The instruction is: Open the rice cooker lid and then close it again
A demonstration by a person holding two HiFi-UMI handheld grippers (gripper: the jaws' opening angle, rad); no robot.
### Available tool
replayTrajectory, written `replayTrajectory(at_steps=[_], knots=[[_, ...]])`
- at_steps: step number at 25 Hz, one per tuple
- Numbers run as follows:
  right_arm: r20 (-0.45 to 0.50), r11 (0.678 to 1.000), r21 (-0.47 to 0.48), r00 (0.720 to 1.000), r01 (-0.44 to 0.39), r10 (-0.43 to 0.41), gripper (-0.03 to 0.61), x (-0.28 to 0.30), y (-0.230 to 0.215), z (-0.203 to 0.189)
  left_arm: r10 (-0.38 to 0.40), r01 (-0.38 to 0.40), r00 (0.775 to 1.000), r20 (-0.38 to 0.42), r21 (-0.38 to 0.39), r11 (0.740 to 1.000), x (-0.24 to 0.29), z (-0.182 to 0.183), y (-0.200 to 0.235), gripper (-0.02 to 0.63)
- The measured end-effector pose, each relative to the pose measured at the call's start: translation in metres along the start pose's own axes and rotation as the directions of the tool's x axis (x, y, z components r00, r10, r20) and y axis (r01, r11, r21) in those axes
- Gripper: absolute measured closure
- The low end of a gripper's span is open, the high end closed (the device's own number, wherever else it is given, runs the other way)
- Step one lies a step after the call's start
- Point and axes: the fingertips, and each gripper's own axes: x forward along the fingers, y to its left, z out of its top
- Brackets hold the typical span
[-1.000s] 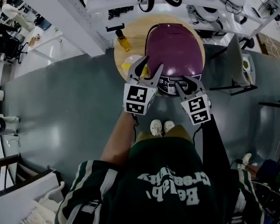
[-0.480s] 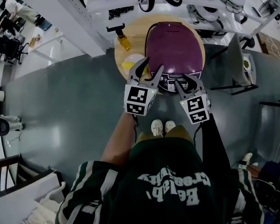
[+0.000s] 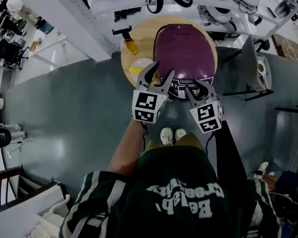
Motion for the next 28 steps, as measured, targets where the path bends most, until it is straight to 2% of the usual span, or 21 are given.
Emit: replayTrajectory(at_steps=[4,11,28], knots=[[0.013,1.000,-0.001,1.000,0.024,-0.024,0.460,-0.001,0.000,-0.001,-0.002,0.002,1.000,0.002,-0.001,1.000,0.000,0.001,-0.001,0.402],[-0.032,0.999,0.025,0.999,-0.020,0.021,0.459,0.000,-0.001,0.001,0.009,-0.009,1.000,0.000,-0.003,1.000,-0.005,0.001,0.001,0.401],[-0.011,0.993,0.119,1.000,-0.013,0.015,0.455,-0.001,-0.001,-0.001,0.043,-0.043,0.999,0.013,0.002,0.999,-0.024,0.004,0.012,0.402]])
